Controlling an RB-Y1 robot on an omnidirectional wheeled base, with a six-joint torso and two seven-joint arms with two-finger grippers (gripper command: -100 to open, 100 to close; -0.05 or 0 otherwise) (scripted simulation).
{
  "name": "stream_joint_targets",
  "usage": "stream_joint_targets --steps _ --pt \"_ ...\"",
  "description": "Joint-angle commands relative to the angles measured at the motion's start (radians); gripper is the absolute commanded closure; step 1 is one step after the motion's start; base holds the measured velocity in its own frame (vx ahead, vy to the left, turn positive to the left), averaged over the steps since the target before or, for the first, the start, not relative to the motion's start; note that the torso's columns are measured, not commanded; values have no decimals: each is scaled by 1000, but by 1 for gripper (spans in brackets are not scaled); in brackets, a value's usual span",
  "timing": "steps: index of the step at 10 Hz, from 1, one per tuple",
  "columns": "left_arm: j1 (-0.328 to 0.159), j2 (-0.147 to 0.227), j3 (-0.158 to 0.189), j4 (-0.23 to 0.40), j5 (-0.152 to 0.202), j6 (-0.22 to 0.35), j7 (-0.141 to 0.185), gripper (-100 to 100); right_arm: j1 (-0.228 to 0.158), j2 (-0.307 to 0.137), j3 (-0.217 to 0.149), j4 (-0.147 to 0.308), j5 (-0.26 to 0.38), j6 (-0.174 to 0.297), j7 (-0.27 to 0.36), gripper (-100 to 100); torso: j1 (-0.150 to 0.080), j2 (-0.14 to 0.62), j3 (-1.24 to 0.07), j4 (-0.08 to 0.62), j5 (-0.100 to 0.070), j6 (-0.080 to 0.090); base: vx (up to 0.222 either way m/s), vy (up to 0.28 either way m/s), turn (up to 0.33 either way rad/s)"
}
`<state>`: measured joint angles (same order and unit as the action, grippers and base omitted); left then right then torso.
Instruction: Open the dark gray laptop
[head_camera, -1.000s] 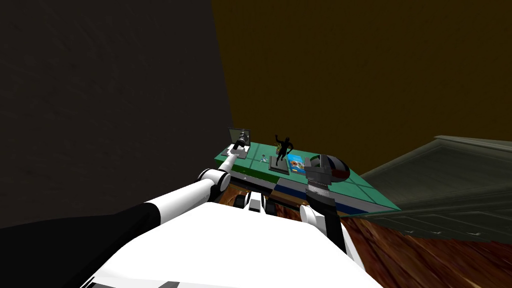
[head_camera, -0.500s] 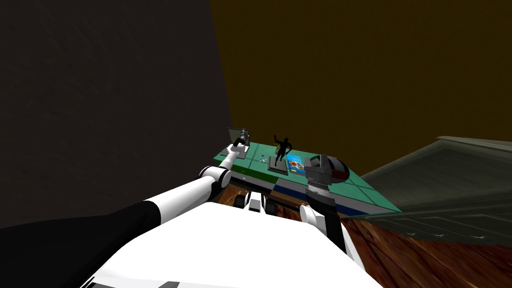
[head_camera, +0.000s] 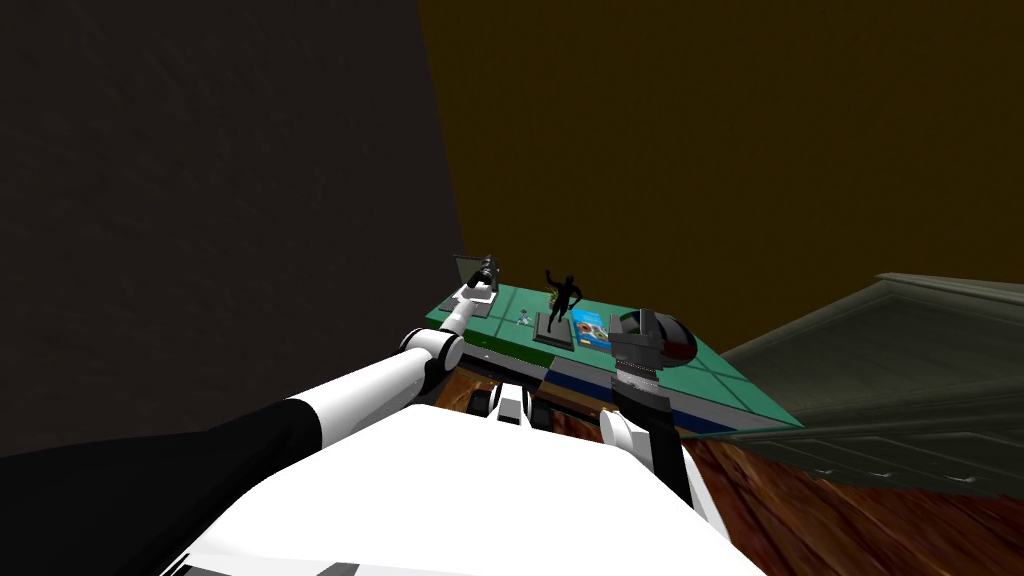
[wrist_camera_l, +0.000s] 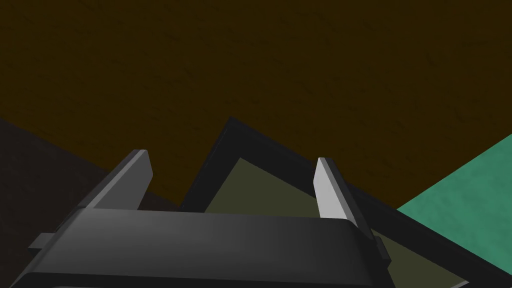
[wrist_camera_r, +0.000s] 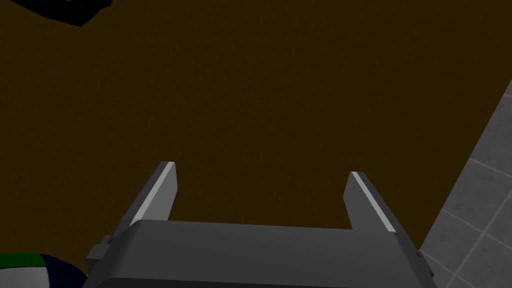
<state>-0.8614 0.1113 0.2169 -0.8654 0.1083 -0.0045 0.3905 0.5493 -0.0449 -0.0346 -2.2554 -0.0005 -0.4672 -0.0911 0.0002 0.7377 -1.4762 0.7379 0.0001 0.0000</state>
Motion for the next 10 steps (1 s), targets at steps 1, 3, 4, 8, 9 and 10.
stream_joint_targets --steps 1,3,4,8,9,10 --pt "-30 2 17 15 3 61 -11 -100 0 0 0 0 0 0 0 0 -1 0 0 0 0 0 7 -33 14" --pt "-45 4 25 22 5 94 -16 -100 0 0 0 0 0 0 0 0 0 0 0 0 0 0 9 -27 9" --pt "-57 6 32 28 7 122 -22 -100 0 0 0 0 0 0 0 0 0 0 0 0 0 0 6 -26 13" --pt "-68 8 37 36 4 127 -22 -100 0 0 0 0 0 0 0 0 2 -1 -1 0 1 0 15 3 -26" --pt "-69 8 38 37 4 128 -22 100 0 0 0 0 0 0 0 0 1 0 0 0 0 0 0 0 0" --pt "-40 -1 30 28 2 78 -24 100 0 0 0 0 0 0 0 0 -1 1 1 1 0 0 0 10 -36"
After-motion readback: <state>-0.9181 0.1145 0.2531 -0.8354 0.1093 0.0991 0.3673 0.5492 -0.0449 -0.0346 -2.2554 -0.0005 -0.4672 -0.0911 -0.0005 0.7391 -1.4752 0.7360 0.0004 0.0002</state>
